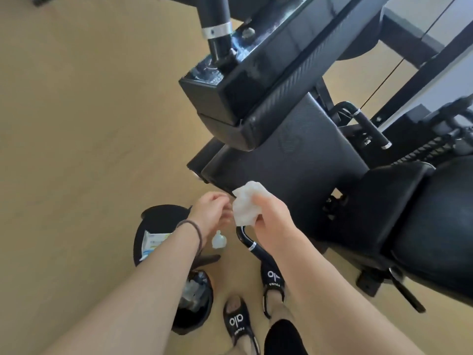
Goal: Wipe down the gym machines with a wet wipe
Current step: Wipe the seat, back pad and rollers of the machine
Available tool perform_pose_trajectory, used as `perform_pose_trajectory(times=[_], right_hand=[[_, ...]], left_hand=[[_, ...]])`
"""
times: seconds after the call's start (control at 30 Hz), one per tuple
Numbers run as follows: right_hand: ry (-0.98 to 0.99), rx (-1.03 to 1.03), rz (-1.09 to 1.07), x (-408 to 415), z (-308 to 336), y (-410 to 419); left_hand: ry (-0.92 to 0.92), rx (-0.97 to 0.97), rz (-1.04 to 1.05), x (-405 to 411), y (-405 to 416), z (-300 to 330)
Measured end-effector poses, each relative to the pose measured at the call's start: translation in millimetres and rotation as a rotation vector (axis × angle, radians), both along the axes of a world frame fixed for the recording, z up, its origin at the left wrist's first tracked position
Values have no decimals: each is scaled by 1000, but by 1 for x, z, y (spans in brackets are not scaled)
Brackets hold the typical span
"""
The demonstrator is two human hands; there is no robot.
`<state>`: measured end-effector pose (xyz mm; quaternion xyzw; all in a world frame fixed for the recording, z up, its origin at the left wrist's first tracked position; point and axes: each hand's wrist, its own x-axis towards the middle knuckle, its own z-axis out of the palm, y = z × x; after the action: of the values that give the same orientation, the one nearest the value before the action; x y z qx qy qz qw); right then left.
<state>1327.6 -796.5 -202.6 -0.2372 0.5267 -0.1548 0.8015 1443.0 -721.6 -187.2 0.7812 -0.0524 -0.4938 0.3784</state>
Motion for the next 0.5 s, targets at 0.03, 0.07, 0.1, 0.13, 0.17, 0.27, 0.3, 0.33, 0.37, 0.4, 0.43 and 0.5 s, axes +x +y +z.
perform_pose_trajectory(times=[0.03,0.07,0.1,0.13,0.17,0.27,0.3,0.33,0.37,0.4,0.43,0.5], right_hand=[[-43,-12,-17,-1,-1,0],[-73,-20,-40,-2,-6,-3],[-70,-7,-69,-1,-10,-7],[-27,17,-106,2,-16,-15],[73,10,-130,7,-22,-23],[393,-213,-72,24,-36,-46],[449,-322,-41,29,-41,-50],[465,-429,-14,35,-48,-52],[469,-525,25,41,-53,-52],[476,-620,80,48,-58,-50],[474,-707,144,57,-64,-47],[500,-893,336,79,-85,-41]], left_hand=[[-32,6,7,5,4,-2],[-53,10,8,10,7,-4],[-74,21,-1,15,9,-5],[-100,36,-21,20,11,-7],[-127,49,-47,25,11,-9],[-233,48,-173,37,3,-18],[-269,49,-211,40,-3,-22],[-298,45,-238,44,-9,-28],[-318,41,-262,47,-15,-34],[-341,37,-284,49,-20,-40],[-371,36,-306,52,-25,-47],[-438,42,-336,62,-30,-61]])
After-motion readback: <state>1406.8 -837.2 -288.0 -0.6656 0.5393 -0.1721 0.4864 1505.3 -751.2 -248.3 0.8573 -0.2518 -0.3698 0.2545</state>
